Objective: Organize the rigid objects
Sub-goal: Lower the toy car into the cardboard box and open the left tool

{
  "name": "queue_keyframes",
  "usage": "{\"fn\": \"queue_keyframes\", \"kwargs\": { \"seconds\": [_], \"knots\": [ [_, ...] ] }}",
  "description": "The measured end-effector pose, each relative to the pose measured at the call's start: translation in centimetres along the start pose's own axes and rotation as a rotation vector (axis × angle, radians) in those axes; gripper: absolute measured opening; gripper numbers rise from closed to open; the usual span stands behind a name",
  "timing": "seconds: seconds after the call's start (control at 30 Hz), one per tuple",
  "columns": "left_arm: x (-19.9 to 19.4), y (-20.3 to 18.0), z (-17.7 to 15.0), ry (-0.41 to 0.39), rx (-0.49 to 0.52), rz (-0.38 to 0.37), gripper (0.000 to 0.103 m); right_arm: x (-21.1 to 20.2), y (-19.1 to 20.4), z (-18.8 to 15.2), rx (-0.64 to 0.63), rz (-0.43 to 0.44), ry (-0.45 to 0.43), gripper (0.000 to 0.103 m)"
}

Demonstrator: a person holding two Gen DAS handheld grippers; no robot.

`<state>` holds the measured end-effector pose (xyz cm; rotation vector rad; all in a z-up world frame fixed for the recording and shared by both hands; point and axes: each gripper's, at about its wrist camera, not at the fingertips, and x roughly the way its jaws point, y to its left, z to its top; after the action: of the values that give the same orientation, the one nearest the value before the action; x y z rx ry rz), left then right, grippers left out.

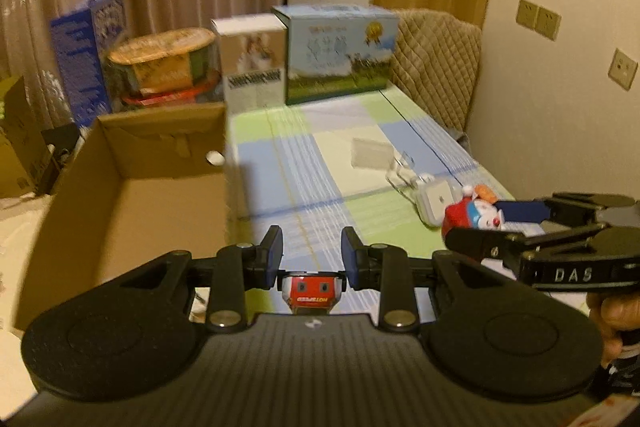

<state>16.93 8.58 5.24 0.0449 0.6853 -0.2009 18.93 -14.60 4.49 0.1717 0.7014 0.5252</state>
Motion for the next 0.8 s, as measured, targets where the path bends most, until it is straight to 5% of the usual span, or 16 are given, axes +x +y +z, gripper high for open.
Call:
{"fn": "queue_keyframes", "kwargs": {
  "seconds": [0.37, 0.8],
  "knots": [
    [-4.0, 8.3, 3.8, -0.021, -0.075, 0.072, 0.027, 3.0, 7.5, 4.4, -0.058, 0.166, 0.021, 0.067],
    [-4.0, 16.0, 1.9, 0.031, -0.126, 0.156, 0.027, 8.8, 14.3, 5.2, -0.12, 0.274, 0.076, 0.067]
  ]
}}
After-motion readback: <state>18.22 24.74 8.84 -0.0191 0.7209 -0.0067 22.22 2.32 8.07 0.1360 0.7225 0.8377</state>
